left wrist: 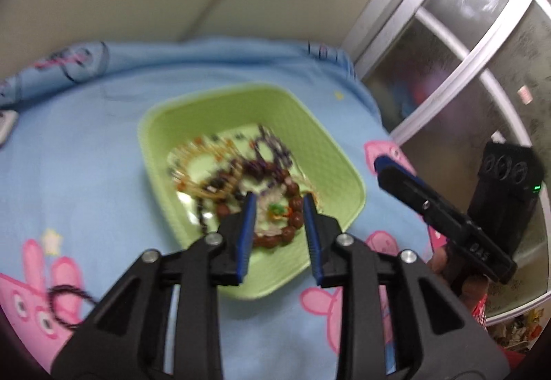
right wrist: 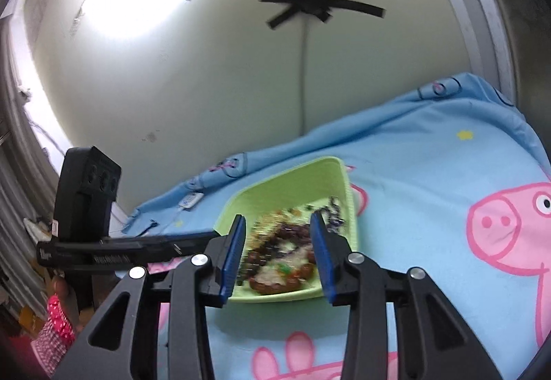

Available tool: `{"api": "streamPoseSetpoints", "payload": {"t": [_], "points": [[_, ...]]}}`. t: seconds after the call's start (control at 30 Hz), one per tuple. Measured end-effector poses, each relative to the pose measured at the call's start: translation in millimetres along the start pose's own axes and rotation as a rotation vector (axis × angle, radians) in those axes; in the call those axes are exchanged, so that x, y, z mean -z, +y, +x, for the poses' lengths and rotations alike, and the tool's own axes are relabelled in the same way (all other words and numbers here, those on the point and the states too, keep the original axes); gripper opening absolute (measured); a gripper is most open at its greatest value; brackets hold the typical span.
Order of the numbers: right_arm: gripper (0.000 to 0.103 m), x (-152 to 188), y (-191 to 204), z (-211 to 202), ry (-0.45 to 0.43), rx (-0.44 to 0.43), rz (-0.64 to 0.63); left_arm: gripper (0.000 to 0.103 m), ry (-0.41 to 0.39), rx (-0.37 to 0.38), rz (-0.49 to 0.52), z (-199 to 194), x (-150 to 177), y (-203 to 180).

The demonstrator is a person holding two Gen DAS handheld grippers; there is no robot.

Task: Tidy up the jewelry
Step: 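Carry the gold ring over the basket and open the right gripper, then grasp the red heart pendant with the right gripper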

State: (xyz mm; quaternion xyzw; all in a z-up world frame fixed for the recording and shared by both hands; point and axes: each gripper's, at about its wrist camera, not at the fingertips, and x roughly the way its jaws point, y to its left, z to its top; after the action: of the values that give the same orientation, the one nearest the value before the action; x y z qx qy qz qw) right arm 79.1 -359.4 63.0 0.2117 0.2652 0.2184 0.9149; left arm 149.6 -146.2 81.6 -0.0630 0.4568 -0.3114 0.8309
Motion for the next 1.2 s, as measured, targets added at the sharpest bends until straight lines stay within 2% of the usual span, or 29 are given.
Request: {"api": "streamPoseSetpoints", "payload": {"t": [0.13,0.27,0.33,0.47,0.63,0.73,0.8,0.9,0.93,0.97,1.0,1.2], "points": [[0.020,4.6,29.7,0.3,0.011,-0.070,-0.066,0.026,-0.120,-0.041,-0.038,-59.5,14.9,35.9],[0.020,15.8,63.1,15.1,0.064,-0.141,-0.144,0.026,-0.175,-0.137,-0.116,-101.5,44.5,83.6],[0.020,24.0,81.9,25.3,0.097,-0.162,-0.186,0.026,-0.180,-0.187,-0.162,-116.1,63.2,106.4],[0.020,43.1,109.7,49.4,0.174,-0.188,-0.243,0.026,-0.149,-0.235,-0.234,-123.4,95.1,140.3],[0.019,70.8,137.8,79.1,0.288,-0.184,-0.309,0.026,-0.107,-0.244,-0.296,-116.8,129.0,165.6],[0.016,88.3,158.9,97.7,0.366,-0.174,-0.394,0.026,-0.104,-0.220,-0.318,-115.6,144.0,171.0],[0.016,96.9,169.3,111.3,0.405,-0.122,-0.468,0.026,-0.103,-0.198,-0.323,-113.5,149.1,168.4],[0.016,99.1,161.5,113.7,0.413,-0.096,-0.489,0.027,-0.080,-0.195,-0.249,-103.0,147.1,150.3],[0.016,99.3,158.5,108.1,0.411,-0.104,-0.491,0.032,-0.075,-0.195,-0.232,-99.2,145.8,145.2],[0.016,100.3,156.5,103.7,0.405,-0.106,-0.496,0.046,-0.071,-0.194,-0.215,-95.0,144.0,140.2],[0.016,101.8,155.1,98.7,0.399,-0.108,-0.505,0.050,-0.071,-0.204,-0.199,-90.6,141.9,135.7],[0.016,127.6,157.0,94.5,0.433,-0.041,-0.604,0.050,-0.045,-0.276,-0.104,-61.5,133.7,118.5]]}}
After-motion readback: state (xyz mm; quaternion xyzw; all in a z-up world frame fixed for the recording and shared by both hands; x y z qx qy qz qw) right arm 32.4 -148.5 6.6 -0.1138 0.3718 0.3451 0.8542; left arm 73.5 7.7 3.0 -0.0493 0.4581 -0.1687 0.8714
